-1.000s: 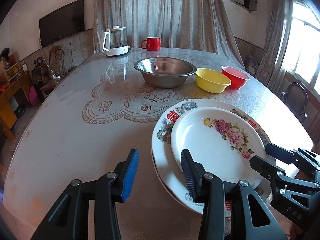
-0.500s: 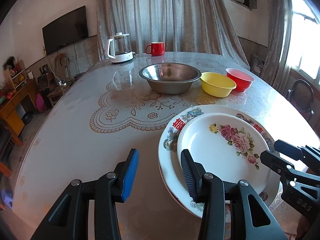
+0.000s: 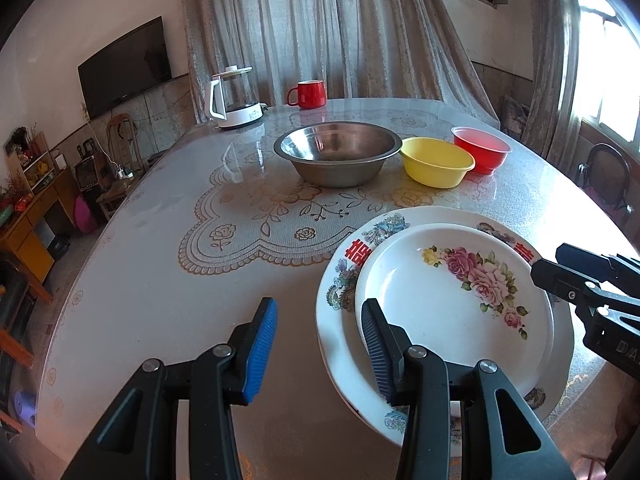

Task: Organize plates and bowls
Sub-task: 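Open the right gripper to release the rose-print plate and withdraw, then move the right tool toward the steel bowl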

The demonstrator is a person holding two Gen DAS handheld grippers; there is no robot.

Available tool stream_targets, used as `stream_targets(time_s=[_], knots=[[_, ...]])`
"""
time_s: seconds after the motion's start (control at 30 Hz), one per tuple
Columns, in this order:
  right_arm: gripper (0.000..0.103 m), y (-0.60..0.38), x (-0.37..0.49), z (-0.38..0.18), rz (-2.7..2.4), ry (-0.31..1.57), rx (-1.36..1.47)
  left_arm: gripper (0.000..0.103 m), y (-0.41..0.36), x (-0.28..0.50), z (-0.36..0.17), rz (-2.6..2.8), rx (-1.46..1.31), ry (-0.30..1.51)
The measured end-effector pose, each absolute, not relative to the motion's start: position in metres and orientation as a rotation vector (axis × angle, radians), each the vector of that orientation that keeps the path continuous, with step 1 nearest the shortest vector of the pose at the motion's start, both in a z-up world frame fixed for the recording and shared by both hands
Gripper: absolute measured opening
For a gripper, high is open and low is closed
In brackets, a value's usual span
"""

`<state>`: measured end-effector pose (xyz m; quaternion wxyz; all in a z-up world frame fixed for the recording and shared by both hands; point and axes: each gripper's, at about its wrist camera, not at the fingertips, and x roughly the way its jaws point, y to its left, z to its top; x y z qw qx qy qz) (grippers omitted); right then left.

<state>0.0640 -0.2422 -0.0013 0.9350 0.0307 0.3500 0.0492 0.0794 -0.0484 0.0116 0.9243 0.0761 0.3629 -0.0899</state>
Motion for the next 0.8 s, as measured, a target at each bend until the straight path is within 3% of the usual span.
stream_targets(time_s=[0.17,0.8], knots=[[0.053,-0.249,0.074,0.002,0.118,0.715,0.087,0.045,-0.043,0.091,0.01,-0.202,0.137,0.784],[0.053,-0.267,0.131,0.01,0.306,0.793,0.324,0.044,-0.011,0.174,0.034,-0.27,-0.011,0.826]])
